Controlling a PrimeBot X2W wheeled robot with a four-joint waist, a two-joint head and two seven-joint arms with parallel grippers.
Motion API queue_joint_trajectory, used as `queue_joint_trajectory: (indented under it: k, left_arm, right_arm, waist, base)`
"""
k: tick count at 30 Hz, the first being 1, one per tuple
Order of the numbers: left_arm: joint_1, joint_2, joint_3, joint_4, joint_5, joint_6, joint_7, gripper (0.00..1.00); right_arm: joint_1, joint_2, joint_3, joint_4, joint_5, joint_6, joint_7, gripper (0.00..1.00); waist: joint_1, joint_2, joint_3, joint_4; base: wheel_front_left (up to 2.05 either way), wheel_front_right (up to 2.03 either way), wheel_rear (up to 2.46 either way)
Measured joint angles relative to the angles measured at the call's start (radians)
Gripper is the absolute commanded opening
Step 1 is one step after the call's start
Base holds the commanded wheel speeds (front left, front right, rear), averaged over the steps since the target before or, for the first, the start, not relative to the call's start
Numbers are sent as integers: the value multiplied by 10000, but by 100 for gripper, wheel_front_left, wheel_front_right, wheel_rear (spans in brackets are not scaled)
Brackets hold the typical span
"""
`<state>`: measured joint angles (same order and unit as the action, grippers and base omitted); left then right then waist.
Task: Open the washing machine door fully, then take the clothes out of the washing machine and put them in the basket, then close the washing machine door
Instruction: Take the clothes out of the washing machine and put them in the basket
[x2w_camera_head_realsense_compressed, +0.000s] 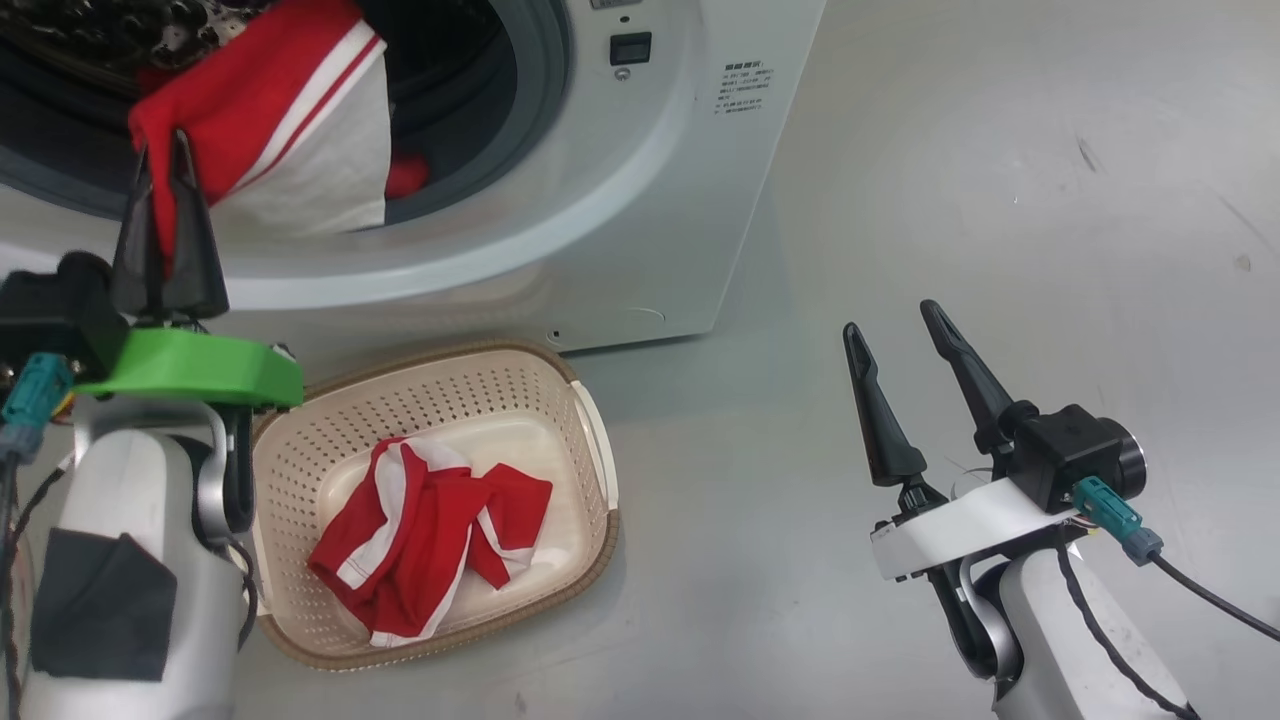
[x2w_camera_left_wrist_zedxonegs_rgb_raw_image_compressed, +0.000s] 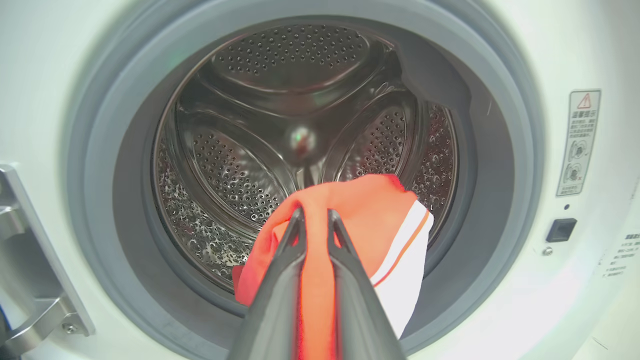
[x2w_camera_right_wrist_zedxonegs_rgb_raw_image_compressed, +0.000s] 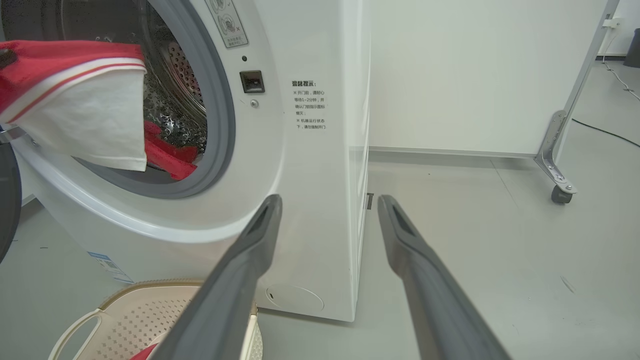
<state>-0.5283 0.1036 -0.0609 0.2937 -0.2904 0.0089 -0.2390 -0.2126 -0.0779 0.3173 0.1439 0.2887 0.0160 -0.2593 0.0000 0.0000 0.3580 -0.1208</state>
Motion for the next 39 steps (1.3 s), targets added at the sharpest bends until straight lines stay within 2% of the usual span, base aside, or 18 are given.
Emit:
queue_joint_trajectory:
  k: [23,39]
  left_arm:
    - [3803,-291,-144,-1626,27,660,194,0]
    - [4677,-414,-326,-2523,-244,786,709,0]
  right_arm:
    - [1387,-86,-249,270,2,2,0,100]
    - [1653,-92,-280,-77,0,4,0,100]
  waist:
    - [-1,0,-2276,376]
    - [0,0,-2331,278]
  base:
    - [0,0,0]
    - [0,0,0]
